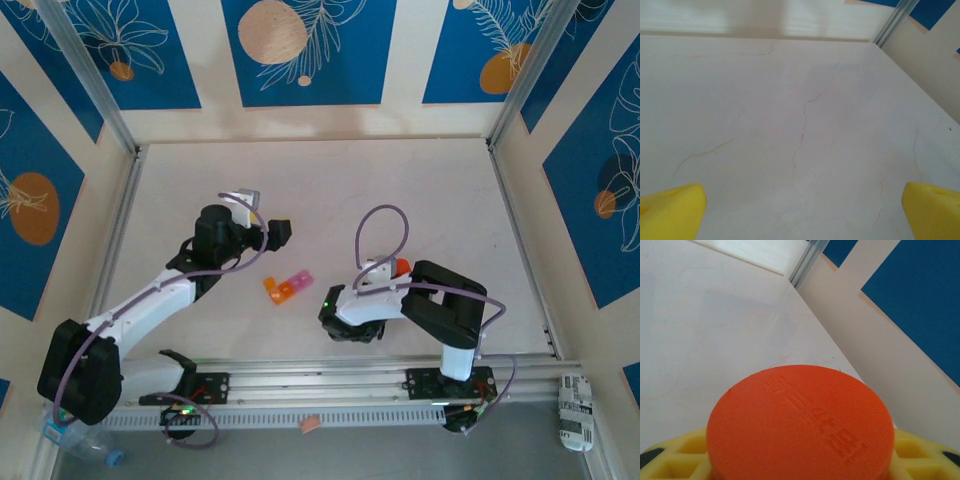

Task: Sort the pills into containers

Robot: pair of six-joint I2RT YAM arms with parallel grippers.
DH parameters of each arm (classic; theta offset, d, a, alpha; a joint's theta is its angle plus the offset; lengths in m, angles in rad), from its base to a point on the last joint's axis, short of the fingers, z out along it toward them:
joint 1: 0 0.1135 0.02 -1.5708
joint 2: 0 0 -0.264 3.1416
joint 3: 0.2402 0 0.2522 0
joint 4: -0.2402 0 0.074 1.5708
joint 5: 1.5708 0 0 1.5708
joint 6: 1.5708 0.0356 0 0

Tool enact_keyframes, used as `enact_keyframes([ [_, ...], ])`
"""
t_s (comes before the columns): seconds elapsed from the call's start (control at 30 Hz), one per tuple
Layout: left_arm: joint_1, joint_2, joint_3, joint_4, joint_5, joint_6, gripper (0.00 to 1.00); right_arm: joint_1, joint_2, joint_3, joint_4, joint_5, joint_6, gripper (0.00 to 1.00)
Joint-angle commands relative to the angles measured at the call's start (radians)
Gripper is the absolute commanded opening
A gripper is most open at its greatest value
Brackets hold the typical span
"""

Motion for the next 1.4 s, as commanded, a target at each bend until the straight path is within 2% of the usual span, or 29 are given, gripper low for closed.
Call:
enact_keyframes([
  [0.0,-0.014,0.015,0.034,0.002,-0.012,0.019,1.0,-0.028,0.023,0.066,-0.139,0.198,0.691,0.1],
  [0.27,-0.016,0.0,0.033,-0.029,-0.046,0.043,1.0,-0.083,0.065,0.194,-0.2,0.196,0.678,0.08],
  [0.57,-0.011,-0.012,0.074,-0.175,-0.191,0.088,1.0,-0.121,0.09,0.369,-0.2,0.182,0.53,0.04],
  [0.87,0.038,-0.05,0.096,-0.242,-0.267,0.108,1.0,-0.168,0.181,0.684,-0.199,0.131,0.278,0.02],
  [1.17,0.108,-0.07,0.091,-0.247,-0.268,0.107,1.0,-0.22,0.303,0.978,-0.197,0.046,0.066,0.0],
  [1.3,0.136,-0.08,0.082,-0.248,-0.259,0.095,1.0,-0.251,0.381,1.157,-0.195,-0.007,-0.077,0.0],
  [1.37,0.149,-0.084,0.077,-0.247,-0.253,0.089,1.0,-0.27,0.386,1.208,-0.064,-0.055,-0.279,0.0],
])
